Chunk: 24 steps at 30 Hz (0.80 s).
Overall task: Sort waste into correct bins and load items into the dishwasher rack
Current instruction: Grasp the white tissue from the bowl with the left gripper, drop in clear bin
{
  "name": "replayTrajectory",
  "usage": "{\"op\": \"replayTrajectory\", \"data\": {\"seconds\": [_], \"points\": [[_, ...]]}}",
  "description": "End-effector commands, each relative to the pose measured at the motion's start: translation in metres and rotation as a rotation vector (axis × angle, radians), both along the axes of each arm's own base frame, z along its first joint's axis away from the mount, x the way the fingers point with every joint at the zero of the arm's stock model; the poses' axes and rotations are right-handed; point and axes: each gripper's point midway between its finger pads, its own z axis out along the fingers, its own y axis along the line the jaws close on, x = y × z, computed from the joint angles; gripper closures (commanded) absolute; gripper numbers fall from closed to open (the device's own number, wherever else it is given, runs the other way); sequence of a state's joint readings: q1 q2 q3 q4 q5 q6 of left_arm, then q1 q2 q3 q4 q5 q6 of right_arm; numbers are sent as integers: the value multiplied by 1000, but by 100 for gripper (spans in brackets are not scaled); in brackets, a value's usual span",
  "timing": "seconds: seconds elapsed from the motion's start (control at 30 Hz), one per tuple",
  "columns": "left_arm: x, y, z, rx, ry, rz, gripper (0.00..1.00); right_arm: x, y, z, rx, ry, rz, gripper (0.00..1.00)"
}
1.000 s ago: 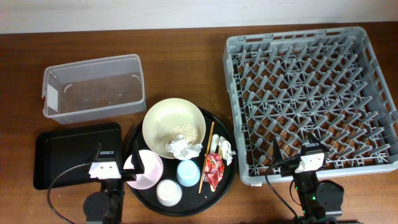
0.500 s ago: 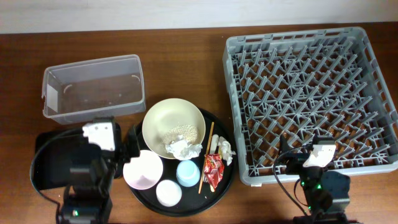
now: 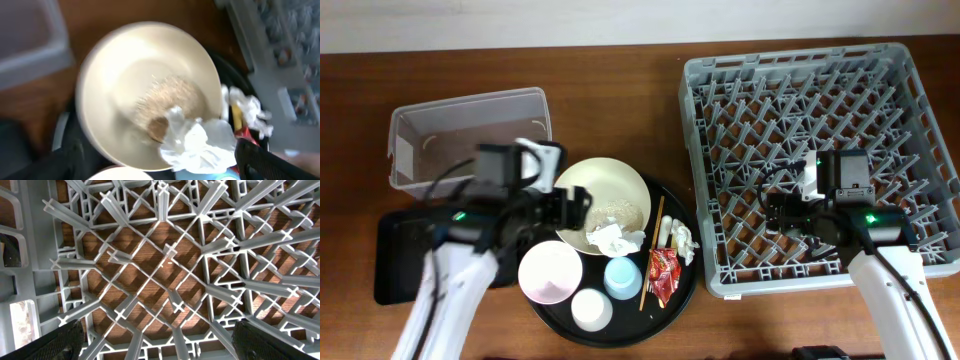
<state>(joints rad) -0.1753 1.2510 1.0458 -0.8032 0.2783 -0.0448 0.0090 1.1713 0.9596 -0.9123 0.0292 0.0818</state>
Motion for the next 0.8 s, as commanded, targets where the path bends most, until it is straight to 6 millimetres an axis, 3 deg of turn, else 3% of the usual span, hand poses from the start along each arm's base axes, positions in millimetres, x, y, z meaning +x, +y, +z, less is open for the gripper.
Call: {"op": "replayTrajectory", "data": {"seconds": [0.0, 0.07, 0.1, 0.13, 0.17, 0.23, 0.4, 0.47, 0.5, 0.53, 0.57, 0.63, 0.67, 0.7, 0.77], "points": [[-9, -45, -56, 24, 195, -148, 2, 4, -2, 9, 0, -21, -8, 2], [-25, -59, -93, 65, 329, -202, 5, 4, -2, 9, 1, -21, -11, 2], [-30, -61, -105, 80, 373, -214, 11, 4, -2, 9, 1, -21, -11, 2], [-36, -60, -116, 94, 424, -217, 32, 4, -2, 9, 1, -21, -11, 2], [-42, -58, -121, 104, 461, -216, 46, 4, -2, 9, 0, -22, -10, 2], [-34, -61, -114, 96, 431, -216, 100, 4, -2, 9, 0, -22, -11, 2], [14, -56, -57, 168, 226, -164, 99, 4, -3, 9, -6, -22, -14, 2], [39, -30, -31, 260, 145, -73, 99, 4, -3, 9, -6, -22, -14, 2], [73, 6, 0, 298, 45, 58, 100, 4, -3, 9, -6, -22, -13, 2], [94, 32, 16, 287, -15, 144, 99, 4, -3, 9, -6, -22, -13, 2], [121, 77, 30, 266, -95, 273, 100, 4, -3, 9, -6, -22, -13, 2], [146, 140, 27, 265, -140, 425, 99, 4, -3, 9, -6, -22, -13, 2], [153, 153, 23, 265, -149, 454, 100, 4, -3, 9, -6, -22, -13, 2], [160, 173, 6, 269, -129, 491, 100, 4, -3, 9, -6, -22, -13, 2], [164, 182, -34, 278, -42, 499, 98, 4, -3, 9, -6, -22, -13, 2]]}}
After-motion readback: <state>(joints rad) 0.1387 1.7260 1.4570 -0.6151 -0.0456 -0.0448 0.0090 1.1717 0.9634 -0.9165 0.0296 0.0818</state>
